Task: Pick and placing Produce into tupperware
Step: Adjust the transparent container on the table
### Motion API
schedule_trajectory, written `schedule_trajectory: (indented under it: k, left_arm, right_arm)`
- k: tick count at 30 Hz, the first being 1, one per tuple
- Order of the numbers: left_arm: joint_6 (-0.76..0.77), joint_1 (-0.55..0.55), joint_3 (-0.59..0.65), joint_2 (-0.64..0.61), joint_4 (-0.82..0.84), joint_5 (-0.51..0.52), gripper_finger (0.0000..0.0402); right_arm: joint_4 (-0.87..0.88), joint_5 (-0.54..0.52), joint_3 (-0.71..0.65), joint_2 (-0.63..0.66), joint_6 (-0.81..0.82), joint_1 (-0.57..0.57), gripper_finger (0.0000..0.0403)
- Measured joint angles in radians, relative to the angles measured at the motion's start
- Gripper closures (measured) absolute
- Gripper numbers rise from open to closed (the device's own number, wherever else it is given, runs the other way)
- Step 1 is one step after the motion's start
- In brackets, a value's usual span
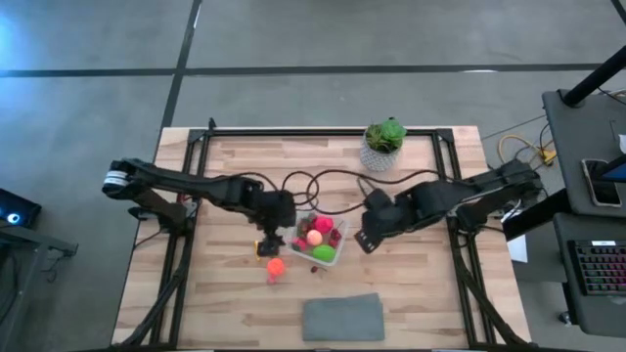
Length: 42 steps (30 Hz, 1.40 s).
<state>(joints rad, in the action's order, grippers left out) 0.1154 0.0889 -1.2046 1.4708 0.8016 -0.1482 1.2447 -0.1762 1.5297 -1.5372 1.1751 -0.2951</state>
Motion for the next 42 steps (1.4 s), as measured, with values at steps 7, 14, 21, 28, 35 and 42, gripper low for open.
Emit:
schedule_trajectory:
  k: [7,14,21,28,35,42]
  left_arm:
    - [0.096,0.056,0.195,-0.089,-0.038,0.0,0.0157]
    - [0.12,0.088,0.355,-0.134,-0.22,0.0,0.0157]
    - [0.133,0.089,0.368,-0.111,-0.335,0.001,0.0157]
    - [0.138,0.088,0.379,-0.047,-0.455,0.006,0.0157]
    - [0.141,0.088,0.379,0.006,-0.567,-0.035,0.0157]
    - [0.084,0.063,0.377,0.065,-0.749,-0.025,0.0157]
  right_arm:
    - [-0.18,0.133,0.007,-0.082,-0.06,0.001,0.0188]
    - [-0.33,0.15,0.02,-0.143,-0.081,0.019,0.0201]
    - [-0.393,0.207,0.02,-0.185,-0.111,0.033,0.0272]
    - [-0.389,0.235,0.019,-0.205,-0.105,0.028,0.0331]
    - [-0.379,0.228,0.019,-0.205,-0.077,0.018,0.0354]
    - [-0.364,0.229,0.019,-0.205,-0.069,0.009,0.0355]
